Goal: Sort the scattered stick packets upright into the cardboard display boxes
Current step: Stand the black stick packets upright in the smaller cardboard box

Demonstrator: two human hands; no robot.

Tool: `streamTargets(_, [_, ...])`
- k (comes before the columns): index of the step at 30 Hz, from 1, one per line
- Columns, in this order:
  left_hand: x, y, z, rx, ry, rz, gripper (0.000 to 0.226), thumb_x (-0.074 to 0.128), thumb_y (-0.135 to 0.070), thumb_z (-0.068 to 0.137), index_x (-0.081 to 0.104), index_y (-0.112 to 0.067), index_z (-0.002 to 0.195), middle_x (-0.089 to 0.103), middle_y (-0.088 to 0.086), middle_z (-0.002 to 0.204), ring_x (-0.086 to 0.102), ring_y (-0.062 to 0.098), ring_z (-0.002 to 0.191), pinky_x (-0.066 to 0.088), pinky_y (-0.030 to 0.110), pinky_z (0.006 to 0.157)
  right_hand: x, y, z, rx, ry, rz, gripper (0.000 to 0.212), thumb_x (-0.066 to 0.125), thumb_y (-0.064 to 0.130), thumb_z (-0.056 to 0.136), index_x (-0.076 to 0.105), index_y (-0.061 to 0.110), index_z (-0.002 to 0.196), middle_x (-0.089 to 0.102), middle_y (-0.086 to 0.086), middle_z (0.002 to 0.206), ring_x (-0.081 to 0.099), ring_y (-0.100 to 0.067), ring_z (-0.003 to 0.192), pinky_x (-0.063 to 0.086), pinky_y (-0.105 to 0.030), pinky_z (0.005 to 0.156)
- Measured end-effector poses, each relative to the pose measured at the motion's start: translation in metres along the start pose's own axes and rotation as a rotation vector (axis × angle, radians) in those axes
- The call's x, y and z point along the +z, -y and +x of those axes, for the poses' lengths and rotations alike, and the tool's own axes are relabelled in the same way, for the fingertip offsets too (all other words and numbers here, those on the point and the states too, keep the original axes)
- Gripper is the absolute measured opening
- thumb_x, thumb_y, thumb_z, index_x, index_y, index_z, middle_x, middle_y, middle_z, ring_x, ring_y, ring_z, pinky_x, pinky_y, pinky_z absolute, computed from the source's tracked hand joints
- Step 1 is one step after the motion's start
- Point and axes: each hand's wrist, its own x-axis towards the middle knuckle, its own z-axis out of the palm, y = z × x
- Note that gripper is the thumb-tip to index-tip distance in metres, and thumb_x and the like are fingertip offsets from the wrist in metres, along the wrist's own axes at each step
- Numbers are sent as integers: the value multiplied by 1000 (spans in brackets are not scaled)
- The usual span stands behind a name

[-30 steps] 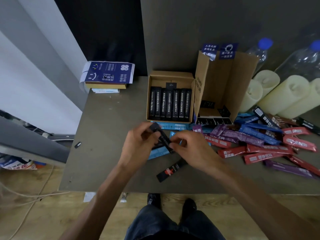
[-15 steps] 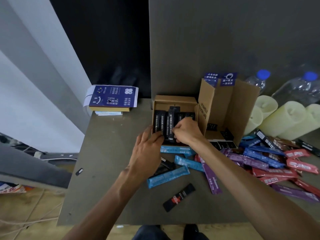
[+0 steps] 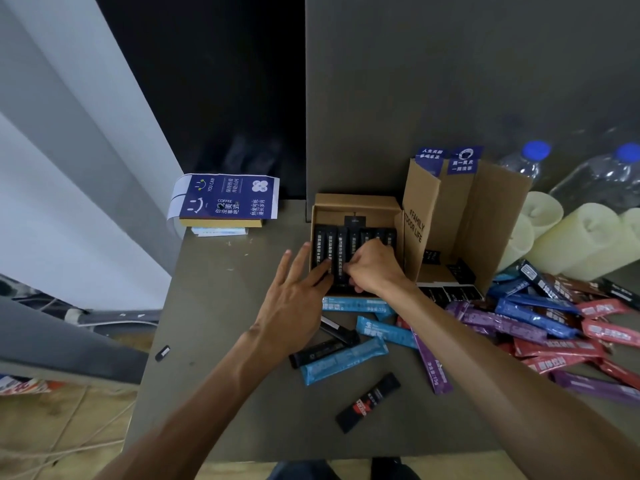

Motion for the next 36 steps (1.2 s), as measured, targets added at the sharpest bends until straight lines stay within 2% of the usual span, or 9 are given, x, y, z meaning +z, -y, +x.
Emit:
streamTargets(4, [0, 0, 0, -5, 8, 0, 61, 55, -18, 86, 45, -19, 146, 34, 0, 158, 5, 39, 151, 6, 57, 122, 1, -1, 2, -11, -7, -23, 14, 68, 14, 93, 73, 1, 92, 74, -14, 79, 74, -21, 61, 63, -31, 60])
streamTargets(10, [-2, 1, -4, -11, -30, -37, 61, 61, -12, 81, 52, -18, 141, 42, 1, 154, 16, 40, 149, 11, 56, 121, 1, -1, -3, -59, -47, -59, 15, 69, 18, 93, 72, 4, 90, 73, -11, 79, 73, -19, 61, 63, -30, 62])
streamTargets(13, [-4, 0, -11, -59, -106, -125, 55, 66, -8, 78, 60, -17, 132, 52, 1, 145, 31, 35, 144, 27, 54, 118, -5, -3, -11, -84, -50, -49, 17, 69, 22, 93, 73, 7, 88, 73, -8, 83, 73, -18, 72, 62, -30, 70])
streamTargets(16, [0, 1, -27, -176, -216, -321, 32, 61, -4, 84, 70, -16, 112, 64, 0, 117, 57, 23, 111, 49, 40, 93, -13, -12, -30, -117, -74, -57, 20, 69, 24, 93, 75, 9, 81, 73, -3, 77, 70, -12, 66, 55, -19, 59])
streamTargets(18, [9, 0, -38, -179, -178, -390, 27, 61, -4, 86, 70, -17, 108, 63, -2, 106, 59, 19, 95, 50, 37, 85, -14, -21, -49, -152, -62, -72, 22, 68, 23, 94, 75, 9, 78, 71, -1, 69, 65, -9, 55, 46, -14, 48])
streamTargets(21, [25, -4, -46, -161, -58, -397, 33, 65, -11, 87, 68, -22, 119, 59, -2, 105, 59, 20, 96, 49, 38, 90, -9, -36, -72, -173, -20, -69, 19, 68, 22, 94, 75, 9, 81, 70, 0, 69, 65, -10, 55, 43, -13, 44])
streamTargets(25, [27, -11, -43, -202, -13, -416, 34, 66, -19, 90, 67, -28, 123, 56, -2, 102, 56, 20, 100, 46, 36, 93, -2, -53, -90, -159, 22, -64, 17, 69, 21, 93, 76, 10, 82, 68, 9, 69, 69, -10, 63, 53, -22, 56])
streamTargets(31, [25, -10, -54, -346, -25, -379, 23, 66, -20, 89, 70, -24, 111, 57, -2, 99, 58, 22, 96, 47, 36, 86, 1, -71, -100, -161, 35, -57, 14, 70, 24, 92, 75, 15, 84, 71, 3, 73, 69, -11, 64, 60, -36, 63])
streamTargets(36, [21, -15, -74, -437, -52, -469, 13, 65, -20, 90, 67, -24, 102, 53, -7, 94, 58, 19, 91, 46, 31, 71, -3, -75, -108, -196, 49, -60, 12, 69, 22, 93, 76, 14, 88, 69, 6, 74, 68, -9, 65, 57, -25, 59])
